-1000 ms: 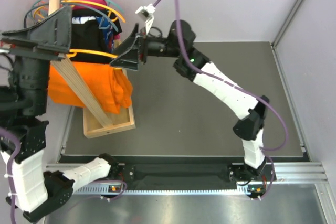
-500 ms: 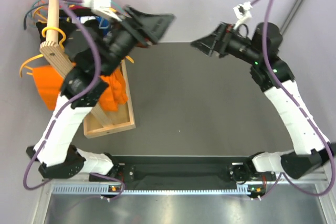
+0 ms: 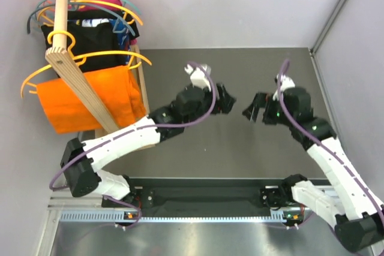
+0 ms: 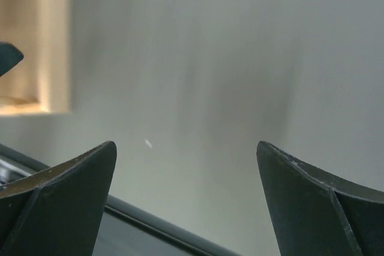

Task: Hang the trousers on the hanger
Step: Reset both arms

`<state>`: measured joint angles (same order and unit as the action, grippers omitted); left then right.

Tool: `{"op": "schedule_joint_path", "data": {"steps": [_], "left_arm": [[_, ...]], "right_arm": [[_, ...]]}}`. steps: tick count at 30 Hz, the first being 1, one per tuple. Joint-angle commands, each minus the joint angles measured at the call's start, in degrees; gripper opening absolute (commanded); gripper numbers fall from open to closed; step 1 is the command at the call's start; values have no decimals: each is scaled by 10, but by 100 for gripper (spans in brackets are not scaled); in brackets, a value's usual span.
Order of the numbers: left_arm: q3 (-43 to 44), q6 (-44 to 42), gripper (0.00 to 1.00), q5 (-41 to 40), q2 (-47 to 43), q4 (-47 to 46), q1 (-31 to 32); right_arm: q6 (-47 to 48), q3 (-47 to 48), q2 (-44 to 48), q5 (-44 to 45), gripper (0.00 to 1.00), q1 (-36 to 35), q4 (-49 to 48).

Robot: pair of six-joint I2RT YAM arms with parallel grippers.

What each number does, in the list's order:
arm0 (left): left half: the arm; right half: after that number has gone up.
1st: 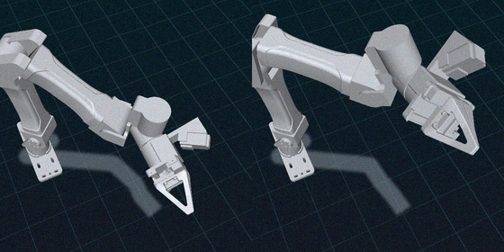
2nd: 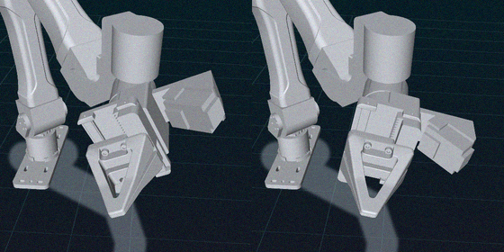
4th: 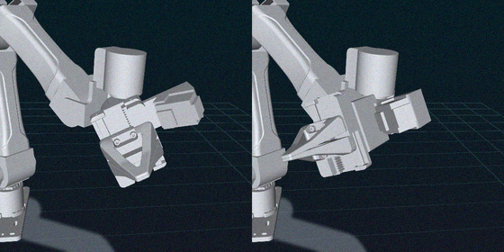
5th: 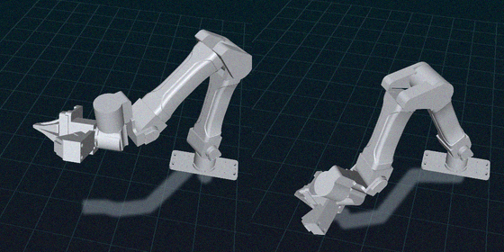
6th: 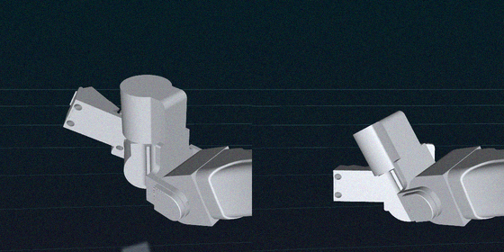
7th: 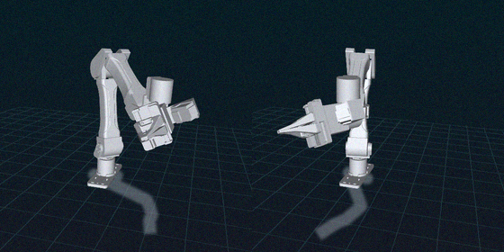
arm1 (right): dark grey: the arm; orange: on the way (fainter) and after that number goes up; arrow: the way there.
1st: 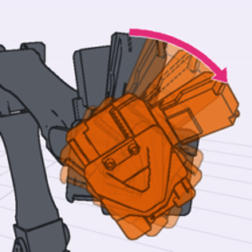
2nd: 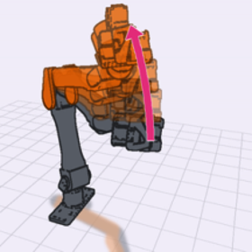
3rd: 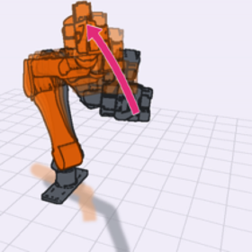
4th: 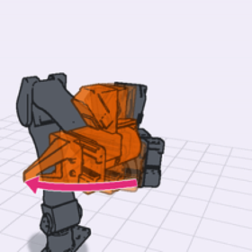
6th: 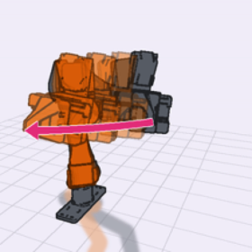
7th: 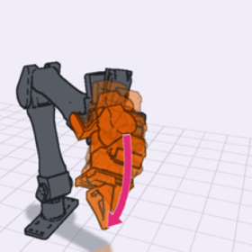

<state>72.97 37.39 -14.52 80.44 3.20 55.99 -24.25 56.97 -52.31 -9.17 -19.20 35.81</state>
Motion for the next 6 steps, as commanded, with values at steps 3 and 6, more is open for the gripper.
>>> {"op": "schedule_joint_path", "data": {"steps": [3, 6], "left_arm": [[-154, 82, 82, 4, -62, -195, 1], [-268, 131, 82, 42, -91, -287, 1]], "right_arm": [[-27, -170, 97, 20, 100, 2, -85], [-32, -227, 148, -14, 100, 3, -137]]}}
